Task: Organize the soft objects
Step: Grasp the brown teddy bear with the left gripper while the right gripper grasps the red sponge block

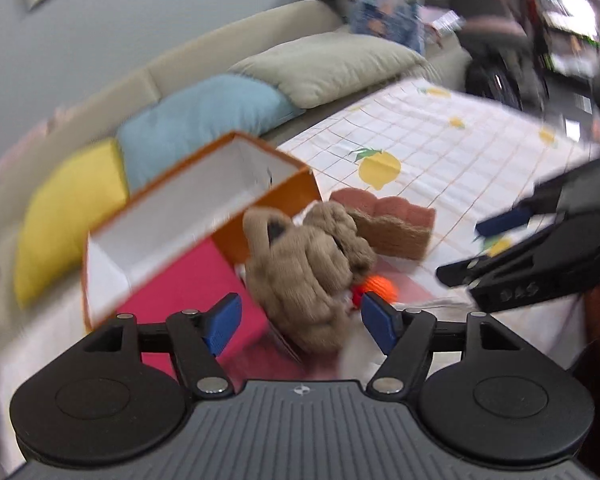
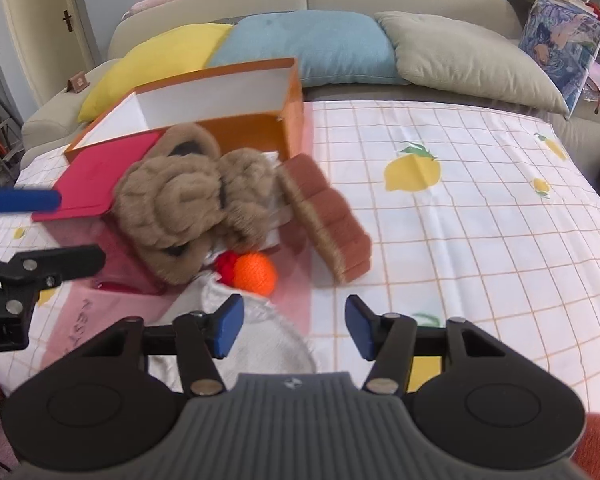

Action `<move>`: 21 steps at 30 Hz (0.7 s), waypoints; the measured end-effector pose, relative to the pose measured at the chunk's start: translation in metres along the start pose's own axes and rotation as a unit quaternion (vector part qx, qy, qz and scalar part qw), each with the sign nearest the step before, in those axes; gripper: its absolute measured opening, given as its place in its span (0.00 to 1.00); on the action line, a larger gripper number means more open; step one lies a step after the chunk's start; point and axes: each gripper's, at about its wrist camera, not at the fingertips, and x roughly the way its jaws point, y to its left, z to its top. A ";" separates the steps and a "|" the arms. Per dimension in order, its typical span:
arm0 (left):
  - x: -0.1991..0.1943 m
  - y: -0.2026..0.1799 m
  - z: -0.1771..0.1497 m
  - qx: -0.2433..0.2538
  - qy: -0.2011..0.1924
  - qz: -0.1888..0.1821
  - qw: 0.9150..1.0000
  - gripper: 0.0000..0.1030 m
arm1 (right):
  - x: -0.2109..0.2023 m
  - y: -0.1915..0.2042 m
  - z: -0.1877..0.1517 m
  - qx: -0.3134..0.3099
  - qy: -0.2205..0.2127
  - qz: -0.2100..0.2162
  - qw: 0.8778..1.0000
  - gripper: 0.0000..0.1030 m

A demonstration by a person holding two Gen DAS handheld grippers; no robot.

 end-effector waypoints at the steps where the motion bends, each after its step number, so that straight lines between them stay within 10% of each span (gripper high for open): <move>1: 0.005 -0.005 0.004 0.031 0.000 0.010 0.999 0.78 | 0.002 -0.002 0.002 -0.005 -0.005 -0.004 1.000 0.58; 7: 0.034 -0.032 0.005 0.183 0.001 0.028 0.983 0.78 | 0.019 -0.018 0.012 -0.037 -0.036 -0.028 0.998 0.63; 21: 0.080 -0.050 0.004 0.262 0.060 0.065 0.961 0.78 | 0.068 -0.015 0.012 -0.089 -0.023 -0.011 0.996 0.48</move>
